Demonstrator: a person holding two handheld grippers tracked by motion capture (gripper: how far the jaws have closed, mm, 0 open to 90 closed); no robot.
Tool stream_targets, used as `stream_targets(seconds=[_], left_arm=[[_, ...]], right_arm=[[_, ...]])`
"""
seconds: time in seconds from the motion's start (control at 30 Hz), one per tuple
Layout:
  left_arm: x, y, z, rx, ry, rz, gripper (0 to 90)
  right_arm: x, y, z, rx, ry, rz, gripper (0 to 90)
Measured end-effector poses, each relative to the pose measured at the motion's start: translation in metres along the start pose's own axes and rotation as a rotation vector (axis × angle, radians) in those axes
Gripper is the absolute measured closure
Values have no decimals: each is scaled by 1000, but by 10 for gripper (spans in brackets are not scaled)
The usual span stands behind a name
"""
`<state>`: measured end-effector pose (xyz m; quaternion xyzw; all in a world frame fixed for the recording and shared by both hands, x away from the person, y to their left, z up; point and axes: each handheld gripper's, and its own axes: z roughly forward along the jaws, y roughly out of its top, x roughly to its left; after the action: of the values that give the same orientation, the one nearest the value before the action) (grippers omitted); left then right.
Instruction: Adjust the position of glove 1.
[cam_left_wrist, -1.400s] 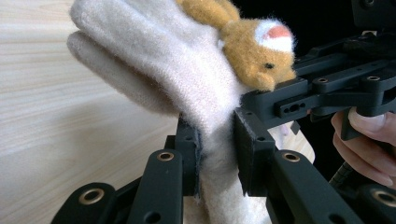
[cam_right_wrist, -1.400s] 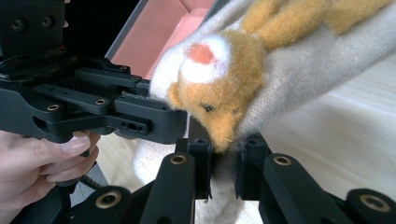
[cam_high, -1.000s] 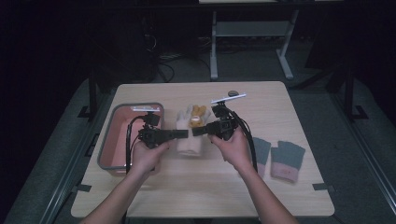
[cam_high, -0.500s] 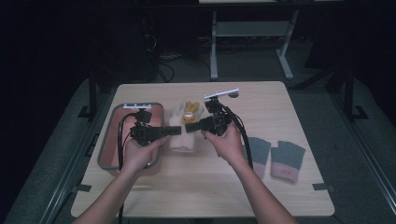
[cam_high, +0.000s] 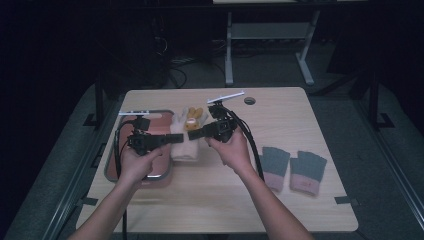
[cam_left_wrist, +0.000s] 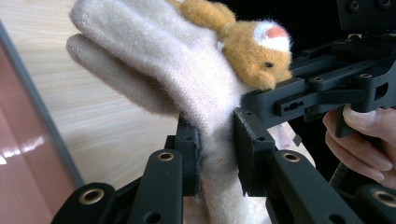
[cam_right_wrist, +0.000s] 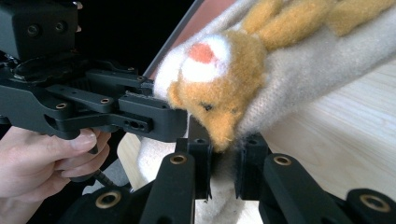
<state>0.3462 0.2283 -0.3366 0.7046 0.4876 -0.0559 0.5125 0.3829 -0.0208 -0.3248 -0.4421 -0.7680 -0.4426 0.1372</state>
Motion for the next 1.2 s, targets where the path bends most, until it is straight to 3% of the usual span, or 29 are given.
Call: stream_targets(seconds=[1.2], left_arm=[[34, 0, -61, -38, 59, -35, 728]], right_arm=[[35, 29, 57, 42, 75, -48, 794]])
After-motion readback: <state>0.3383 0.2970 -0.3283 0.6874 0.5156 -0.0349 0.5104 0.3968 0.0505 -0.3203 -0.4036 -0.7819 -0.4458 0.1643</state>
